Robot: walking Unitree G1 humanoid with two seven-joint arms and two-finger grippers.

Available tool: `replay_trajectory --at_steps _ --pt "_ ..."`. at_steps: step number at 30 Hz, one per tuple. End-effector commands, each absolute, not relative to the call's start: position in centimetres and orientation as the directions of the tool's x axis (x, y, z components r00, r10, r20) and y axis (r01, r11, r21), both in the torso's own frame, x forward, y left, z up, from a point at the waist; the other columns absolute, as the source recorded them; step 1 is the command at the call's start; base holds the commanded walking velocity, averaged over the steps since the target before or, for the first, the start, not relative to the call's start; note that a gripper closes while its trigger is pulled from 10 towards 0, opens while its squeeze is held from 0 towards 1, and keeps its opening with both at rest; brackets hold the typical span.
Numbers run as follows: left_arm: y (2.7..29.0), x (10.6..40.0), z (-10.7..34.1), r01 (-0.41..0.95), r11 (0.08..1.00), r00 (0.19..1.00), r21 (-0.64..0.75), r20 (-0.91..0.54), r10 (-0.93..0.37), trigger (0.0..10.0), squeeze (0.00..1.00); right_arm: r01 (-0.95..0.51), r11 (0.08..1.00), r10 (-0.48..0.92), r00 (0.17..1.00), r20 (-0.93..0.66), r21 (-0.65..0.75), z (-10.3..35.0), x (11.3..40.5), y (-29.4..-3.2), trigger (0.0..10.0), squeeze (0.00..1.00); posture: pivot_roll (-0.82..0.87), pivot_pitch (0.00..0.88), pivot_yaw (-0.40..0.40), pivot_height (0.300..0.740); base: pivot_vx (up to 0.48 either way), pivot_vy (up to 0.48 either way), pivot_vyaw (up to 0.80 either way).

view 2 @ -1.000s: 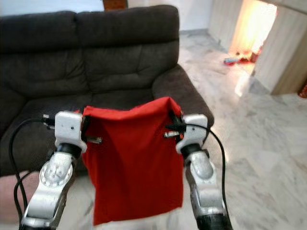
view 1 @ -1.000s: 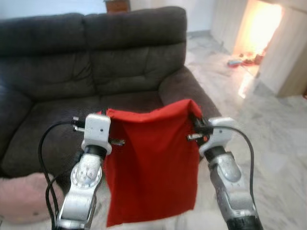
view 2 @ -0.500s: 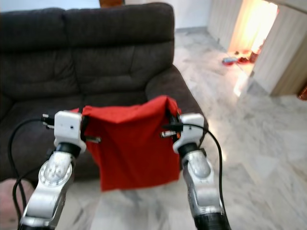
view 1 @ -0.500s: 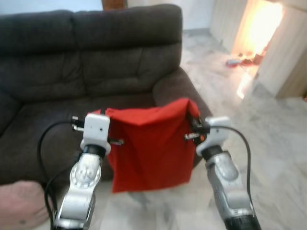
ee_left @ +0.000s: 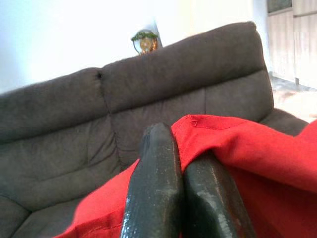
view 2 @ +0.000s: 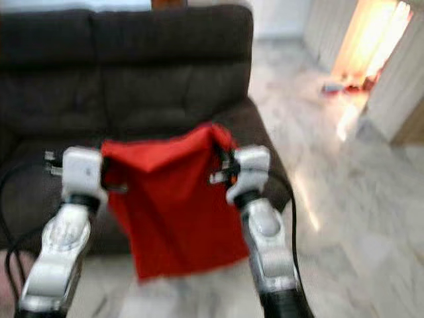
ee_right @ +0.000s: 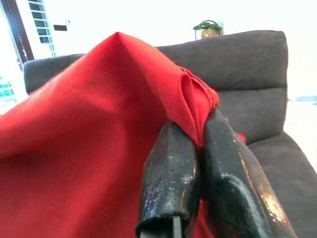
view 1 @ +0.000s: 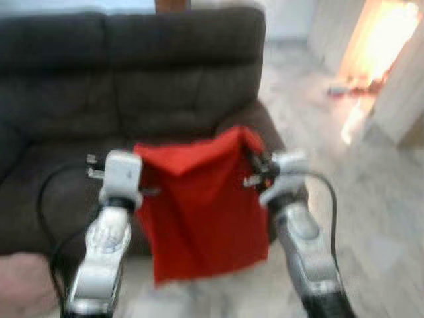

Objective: Move the pillow to the sofa from floor

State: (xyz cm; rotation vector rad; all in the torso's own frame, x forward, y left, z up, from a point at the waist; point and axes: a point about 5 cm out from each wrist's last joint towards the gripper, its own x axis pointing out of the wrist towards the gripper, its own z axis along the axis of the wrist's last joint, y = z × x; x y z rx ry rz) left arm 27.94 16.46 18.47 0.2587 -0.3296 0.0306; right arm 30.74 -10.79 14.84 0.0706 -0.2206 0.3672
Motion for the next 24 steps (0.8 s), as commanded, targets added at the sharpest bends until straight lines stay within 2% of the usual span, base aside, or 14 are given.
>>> replay_trajectory --at_steps 1,7,16,19,24 --pt "15.6 27.8 21.3 -0.075 0.968 0.895 0.239 0.445 -0.041 10.0 0.00 -0.360 0.933 0.338 0.890 0.307 0.016 16.8 30.8 -11.1 10.0 0.00 0.07 0.000 0.023 0.740 0.326 0.000 0.00" --pt "16.1 27.9 23.6 -0.109 0.963 0.862 0.247 0.506 -0.032 10.0 0.00 -0.368 0.930 0.339 0.850 0.403 -0.006 19.8 31.0 -10.6 10.0 0.00 0.07 0.000 0.022 0.740 0.331 0.000 0.00" --pt "16.4 27.7 27.4 -0.174 0.952 0.789 0.253 0.614 -0.019 10.0 0.00 -0.420 0.906 0.373 0.730 0.572 -0.055 26.0 30.4 -9.4 10.0 0.00 0.08 0.000 0.019 0.740 0.339 0.000 0.00" --pt "16.3 27.8 27.8 -0.170 0.951 0.785 0.257 0.619 -0.027 10.0 0.00 -0.449 0.889 0.406 0.682 0.608 -0.091 27.4 29.9 -8.7 10.0 0.00 0.07 0.000 0.017 0.740 0.341 0.000 0.52" --pt "16.3 27.9 27.8 -0.172 0.951 0.787 0.256 0.616 -0.024 10.0 0.00 -0.451 0.887 0.415 0.685 0.599 -0.098 27.3 29.8 -8.7 10.0 0.00 0.07 0.000 0.014 0.740 0.342 0.000 0.78"
